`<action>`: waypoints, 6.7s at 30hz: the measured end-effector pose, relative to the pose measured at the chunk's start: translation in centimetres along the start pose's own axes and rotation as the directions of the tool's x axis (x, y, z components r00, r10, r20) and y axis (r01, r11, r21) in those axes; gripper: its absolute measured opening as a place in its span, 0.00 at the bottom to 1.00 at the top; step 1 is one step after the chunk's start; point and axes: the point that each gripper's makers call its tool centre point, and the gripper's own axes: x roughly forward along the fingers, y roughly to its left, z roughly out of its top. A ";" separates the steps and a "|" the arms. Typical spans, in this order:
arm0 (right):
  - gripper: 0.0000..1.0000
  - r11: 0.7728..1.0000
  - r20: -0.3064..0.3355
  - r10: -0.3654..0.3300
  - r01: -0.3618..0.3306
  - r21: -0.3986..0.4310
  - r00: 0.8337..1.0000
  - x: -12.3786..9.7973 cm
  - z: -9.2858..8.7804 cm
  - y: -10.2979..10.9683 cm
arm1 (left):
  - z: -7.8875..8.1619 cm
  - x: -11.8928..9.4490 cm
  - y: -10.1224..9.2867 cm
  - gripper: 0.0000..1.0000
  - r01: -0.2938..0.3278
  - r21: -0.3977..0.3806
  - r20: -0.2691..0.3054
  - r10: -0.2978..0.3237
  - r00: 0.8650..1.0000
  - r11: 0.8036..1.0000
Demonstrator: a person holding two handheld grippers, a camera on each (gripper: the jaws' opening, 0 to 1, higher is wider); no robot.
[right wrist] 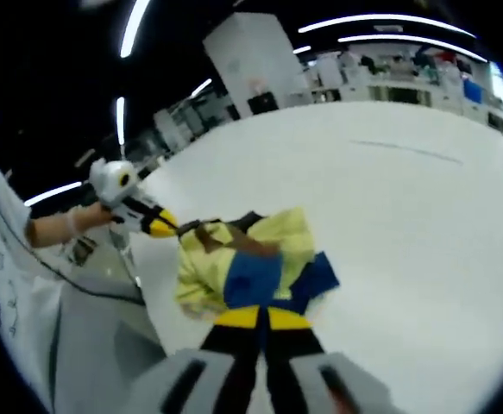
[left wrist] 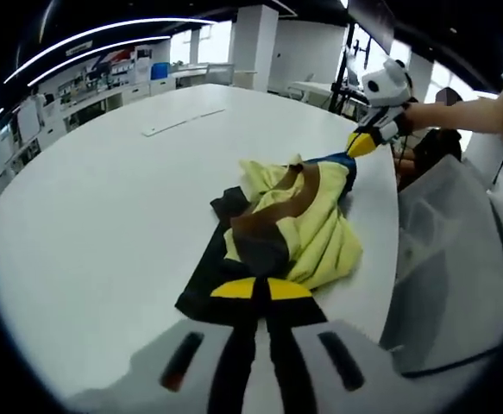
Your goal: Fold the garment on the visible template until the final outline fits inside the template.
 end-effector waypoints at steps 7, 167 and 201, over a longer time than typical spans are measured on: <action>0.00 0.999 0.067 -0.039 0.040 -0.003 0.997 -0.9 0.8 0.0 | 0.9 -0.9 0.0 0.00 -0.032 0.009 0.015 0.032 0.999 0.999; 0.00 0.959 0.157 -0.281 0.270 0.084 0.947 12.2 16.2 -24.5 | 10.6 13.5 25.9 0.00 -0.384 -0.293 0.066 0.419 0.906 0.876; 0.97 0.979 0.225 -0.195 0.203 -0.011 0.955 4.4 14.5 -15.9 | 13.9 6.2 16.2 0.99 -0.141 -0.126 0.204 0.165 0.965 0.982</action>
